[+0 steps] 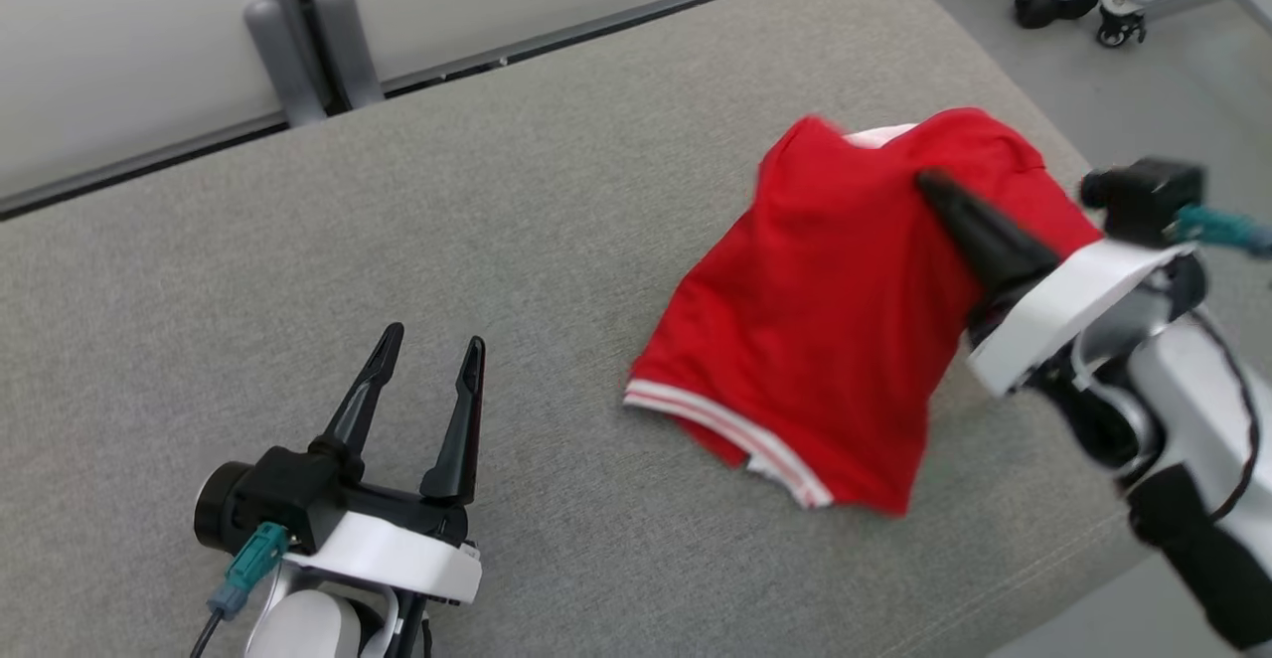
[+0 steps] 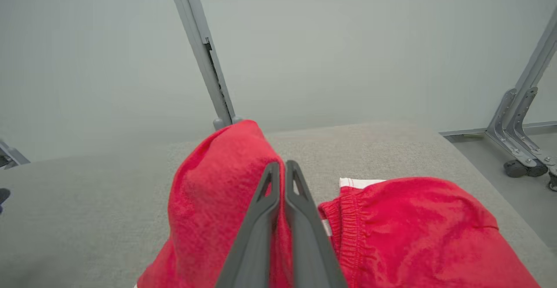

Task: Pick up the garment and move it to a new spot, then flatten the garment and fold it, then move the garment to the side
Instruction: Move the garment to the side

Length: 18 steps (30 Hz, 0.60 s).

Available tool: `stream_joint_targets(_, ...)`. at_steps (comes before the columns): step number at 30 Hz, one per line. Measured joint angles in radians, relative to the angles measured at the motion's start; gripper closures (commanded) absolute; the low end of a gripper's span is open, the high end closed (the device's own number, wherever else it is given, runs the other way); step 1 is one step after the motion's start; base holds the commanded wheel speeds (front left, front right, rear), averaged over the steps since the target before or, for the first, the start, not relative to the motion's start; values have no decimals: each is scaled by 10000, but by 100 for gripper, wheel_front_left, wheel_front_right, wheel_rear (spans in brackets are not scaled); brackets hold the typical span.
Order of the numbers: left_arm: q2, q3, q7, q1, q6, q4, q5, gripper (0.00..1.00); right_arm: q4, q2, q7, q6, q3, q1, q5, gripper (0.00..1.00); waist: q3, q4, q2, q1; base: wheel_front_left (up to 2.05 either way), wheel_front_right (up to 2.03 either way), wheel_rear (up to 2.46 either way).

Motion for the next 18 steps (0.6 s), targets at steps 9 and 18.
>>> stream_joint_targets(9,407,-159,226,-430,-75,0,65,0,1220,-1093,-757,0,-42,-1095,991,100,764,355,0,0,0,0,0)
stream_joint_targets(18,700,-378,696,-712,-84,-399,184,0,2918,-1634,-1484,0,-500,-1489,1743,100,1530,428,0,0,0,0,0)
